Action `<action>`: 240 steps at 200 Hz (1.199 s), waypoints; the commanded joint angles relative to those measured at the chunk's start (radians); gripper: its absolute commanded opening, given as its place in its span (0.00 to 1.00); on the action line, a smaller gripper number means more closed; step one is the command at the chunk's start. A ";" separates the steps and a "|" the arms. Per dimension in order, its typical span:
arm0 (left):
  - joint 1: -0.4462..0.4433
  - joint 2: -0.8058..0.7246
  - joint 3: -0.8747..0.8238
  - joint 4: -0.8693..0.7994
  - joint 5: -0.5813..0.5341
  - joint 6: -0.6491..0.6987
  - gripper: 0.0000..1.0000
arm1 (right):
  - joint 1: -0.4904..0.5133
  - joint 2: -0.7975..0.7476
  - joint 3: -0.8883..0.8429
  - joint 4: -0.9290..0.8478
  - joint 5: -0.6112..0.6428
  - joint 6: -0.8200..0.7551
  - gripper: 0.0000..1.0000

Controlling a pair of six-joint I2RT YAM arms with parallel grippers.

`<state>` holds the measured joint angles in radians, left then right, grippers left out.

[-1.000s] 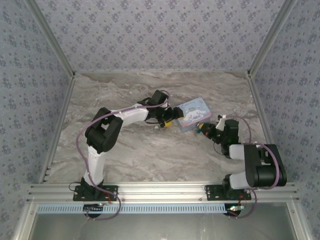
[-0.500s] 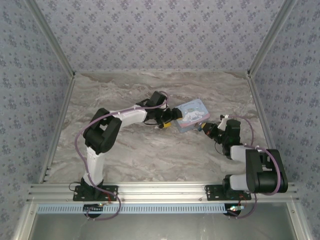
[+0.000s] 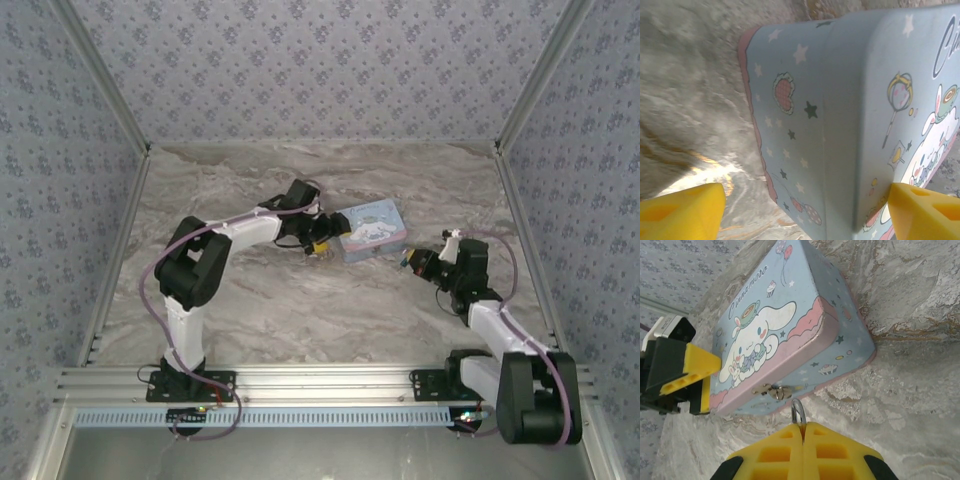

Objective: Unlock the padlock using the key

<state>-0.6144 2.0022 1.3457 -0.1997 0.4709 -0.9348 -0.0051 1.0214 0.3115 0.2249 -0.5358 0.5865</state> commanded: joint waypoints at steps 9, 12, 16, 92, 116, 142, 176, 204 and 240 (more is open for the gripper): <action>0.027 -0.013 -0.036 -0.115 -0.075 0.028 0.83 | -0.006 -0.111 0.048 -0.206 0.015 -0.072 0.01; 0.029 -0.014 -0.036 -0.116 -0.076 0.028 0.83 | -0.006 -0.122 0.051 -0.221 0.014 -0.077 0.01; 0.030 -0.015 -0.037 -0.117 -0.077 0.029 0.83 | -0.007 -0.133 0.059 -0.241 0.013 -0.084 0.01; 0.056 -0.063 -0.033 -0.106 -0.096 0.070 0.84 | -0.008 -0.171 0.155 -0.455 -0.044 -0.162 0.01; 0.056 -0.113 -0.030 -0.102 -0.128 0.100 0.86 | -0.007 -0.170 0.155 -0.455 -0.044 -0.159 0.01; 0.057 -0.170 -0.023 -0.108 -0.154 0.143 0.96 | -0.004 -0.165 0.159 -0.465 -0.047 -0.163 0.01; 0.057 -0.256 -0.034 -0.118 -0.207 0.190 0.99 | 0.002 -0.165 0.164 -0.475 -0.056 -0.167 0.01; 0.055 -0.377 -0.111 -0.053 -0.268 0.233 0.99 | 0.012 -0.164 0.173 -0.492 -0.056 -0.181 0.01; 0.054 -0.599 -0.283 0.070 -0.361 0.310 1.00 | 0.038 -0.143 0.201 -0.520 -0.044 -0.196 0.01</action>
<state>-0.5629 1.5326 1.1431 -0.2207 0.1982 -0.7094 0.0151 0.8646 0.4633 -0.2638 -0.5648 0.4194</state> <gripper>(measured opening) 0.994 0.061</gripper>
